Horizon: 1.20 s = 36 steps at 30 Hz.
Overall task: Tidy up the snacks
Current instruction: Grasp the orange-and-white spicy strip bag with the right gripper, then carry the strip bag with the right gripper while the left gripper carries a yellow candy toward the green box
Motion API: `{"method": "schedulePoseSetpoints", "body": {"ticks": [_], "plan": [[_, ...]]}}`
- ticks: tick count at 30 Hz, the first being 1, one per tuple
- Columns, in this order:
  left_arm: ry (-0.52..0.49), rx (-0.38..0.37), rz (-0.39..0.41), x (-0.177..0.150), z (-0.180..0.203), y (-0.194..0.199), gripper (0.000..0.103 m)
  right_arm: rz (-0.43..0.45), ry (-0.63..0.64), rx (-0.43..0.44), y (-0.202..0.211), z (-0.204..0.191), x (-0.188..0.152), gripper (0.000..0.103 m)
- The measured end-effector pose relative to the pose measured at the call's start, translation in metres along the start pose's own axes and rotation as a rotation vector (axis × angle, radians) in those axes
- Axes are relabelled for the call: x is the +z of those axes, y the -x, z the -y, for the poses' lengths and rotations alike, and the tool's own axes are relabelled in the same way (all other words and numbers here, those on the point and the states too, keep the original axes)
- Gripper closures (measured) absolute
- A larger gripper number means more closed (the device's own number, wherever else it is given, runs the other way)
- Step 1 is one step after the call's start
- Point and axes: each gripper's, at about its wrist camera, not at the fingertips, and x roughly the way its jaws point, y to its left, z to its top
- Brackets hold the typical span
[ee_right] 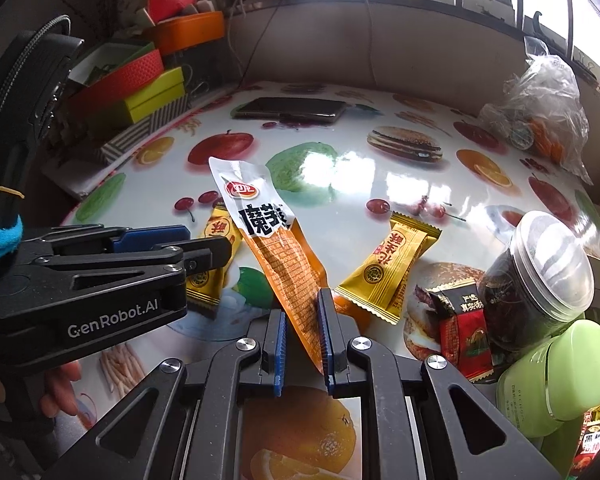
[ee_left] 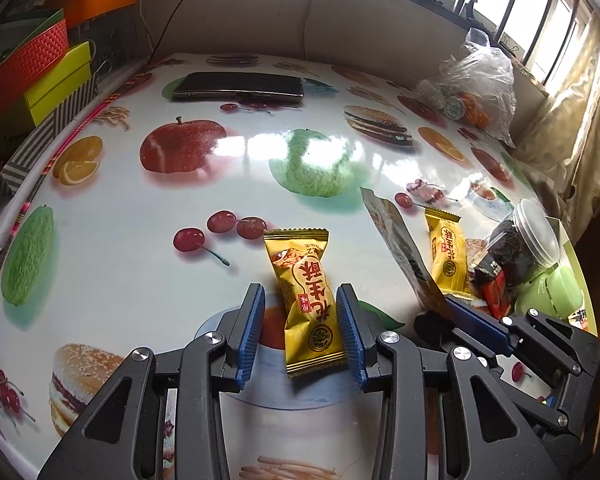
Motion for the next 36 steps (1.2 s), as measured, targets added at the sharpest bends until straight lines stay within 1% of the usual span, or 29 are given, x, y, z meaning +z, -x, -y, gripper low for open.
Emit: {"method": "schedulePoseSetpoints", "body": {"ticks": [3, 5, 10, 15, 17, 18, 26, 33, 34, 36], "plan": [[-0.007, -0.002, -0.009, 0.001, 0.001, -0.003, 0.065, 0.000, 0.000, 0.000, 0.000, 0.000, 0.000, 0.089], [-0.013, 0.020, -0.026, 0.001, 0.003, -0.008, 0.065, 0.000, -0.002, 0.001, 0.000, 0.001, 0.000, 0.089], [-0.016, 0.023, -0.016, 0.001, 0.003, -0.007, 0.065, 0.002, -0.015, 0.001, 0.000, 0.002, 0.001, 0.089], [-0.017, 0.043, -0.008, 0.001, 0.002, -0.008, 0.065, 0.002, -0.017, 0.001, 0.000, 0.003, 0.001, 0.089], [-0.015, 0.052, -0.003, 0.001, 0.002, -0.008, 0.067, 0.004, -0.019, -0.001, 0.001, 0.003, 0.001, 0.089], [-0.016, 0.058, -0.003, 0.001, 0.002, -0.008, 0.072, 0.004, -0.021, -0.001, 0.001, 0.002, 0.001, 0.089], [-0.013, 0.069, 0.025, -0.001, -0.001, 0.000, 0.074, 0.013, -0.022, -0.010, 0.003, 0.002, 0.001, 0.089], [-0.009, 0.067, 0.045, -0.008, -0.003, 0.014, 0.075, 0.027, -0.014, -0.006, 0.010, -0.003, -0.002, 0.092], [-0.009, 0.065, 0.048, -0.009, -0.003, 0.016, 0.080, 0.029, -0.011, -0.007, 0.011, -0.004, -0.002, 0.093], [-0.008, 0.064, 0.057, -0.011, -0.003, 0.022, 0.080, 0.035, -0.006, -0.006, 0.015, -0.006, -0.003, 0.094]]}}
